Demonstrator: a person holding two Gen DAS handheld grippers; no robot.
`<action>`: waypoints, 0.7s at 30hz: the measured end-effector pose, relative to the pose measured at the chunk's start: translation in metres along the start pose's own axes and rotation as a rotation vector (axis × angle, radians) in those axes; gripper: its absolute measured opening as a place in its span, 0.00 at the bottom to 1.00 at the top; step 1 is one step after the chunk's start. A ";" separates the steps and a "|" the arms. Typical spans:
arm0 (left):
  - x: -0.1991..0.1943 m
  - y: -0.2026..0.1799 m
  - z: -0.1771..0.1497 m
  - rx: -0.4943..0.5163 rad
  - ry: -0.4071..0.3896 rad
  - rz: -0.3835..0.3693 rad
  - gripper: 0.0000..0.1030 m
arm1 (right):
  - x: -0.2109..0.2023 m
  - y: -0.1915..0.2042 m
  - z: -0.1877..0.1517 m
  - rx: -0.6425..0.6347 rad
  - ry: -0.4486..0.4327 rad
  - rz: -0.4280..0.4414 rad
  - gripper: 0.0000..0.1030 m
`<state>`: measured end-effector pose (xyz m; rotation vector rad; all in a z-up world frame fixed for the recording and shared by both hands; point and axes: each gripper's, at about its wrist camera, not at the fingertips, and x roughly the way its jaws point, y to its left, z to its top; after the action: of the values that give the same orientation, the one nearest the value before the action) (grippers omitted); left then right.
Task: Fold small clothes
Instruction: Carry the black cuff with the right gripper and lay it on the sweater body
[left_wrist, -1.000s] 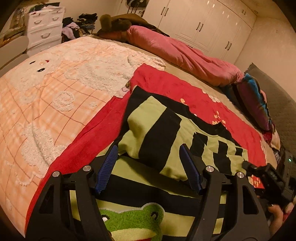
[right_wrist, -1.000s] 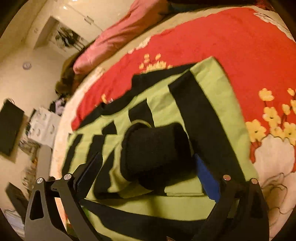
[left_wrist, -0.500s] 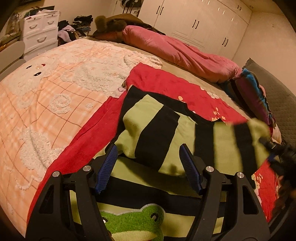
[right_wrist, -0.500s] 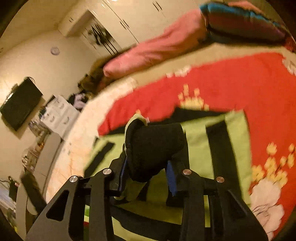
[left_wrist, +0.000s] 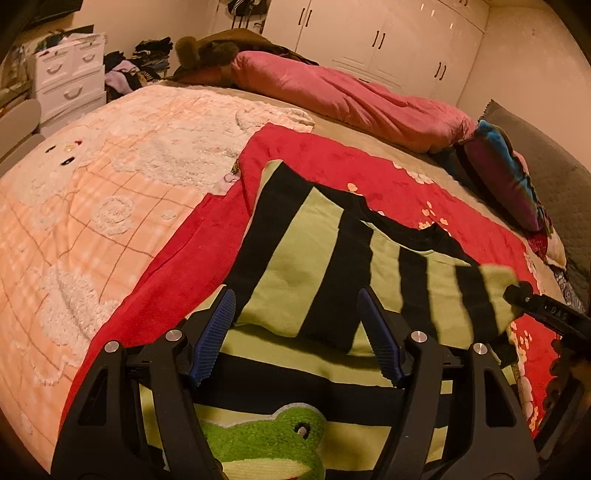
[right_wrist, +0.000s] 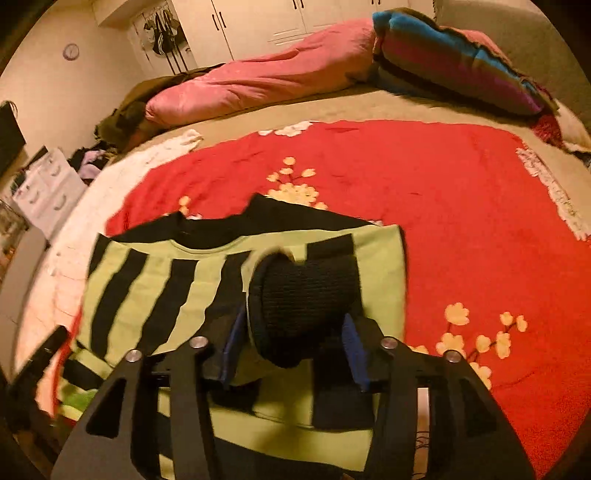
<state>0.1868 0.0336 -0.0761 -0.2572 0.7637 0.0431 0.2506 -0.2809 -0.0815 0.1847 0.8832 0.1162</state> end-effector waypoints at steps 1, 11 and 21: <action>-0.001 -0.003 0.001 0.007 -0.006 -0.004 0.59 | -0.002 -0.002 -0.001 0.003 -0.010 -0.017 0.58; 0.034 -0.047 0.023 0.063 0.102 -0.059 0.59 | -0.025 -0.047 -0.011 0.088 -0.059 -0.010 0.49; 0.076 -0.030 0.004 0.090 0.188 0.040 0.59 | -0.009 -0.015 -0.003 -0.014 -0.025 0.103 0.35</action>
<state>0.2482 0.0017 -0.1196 -0.1619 0.9558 0.0228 0.2433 -0.2972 -0.0801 0.2180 0.8475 0.2154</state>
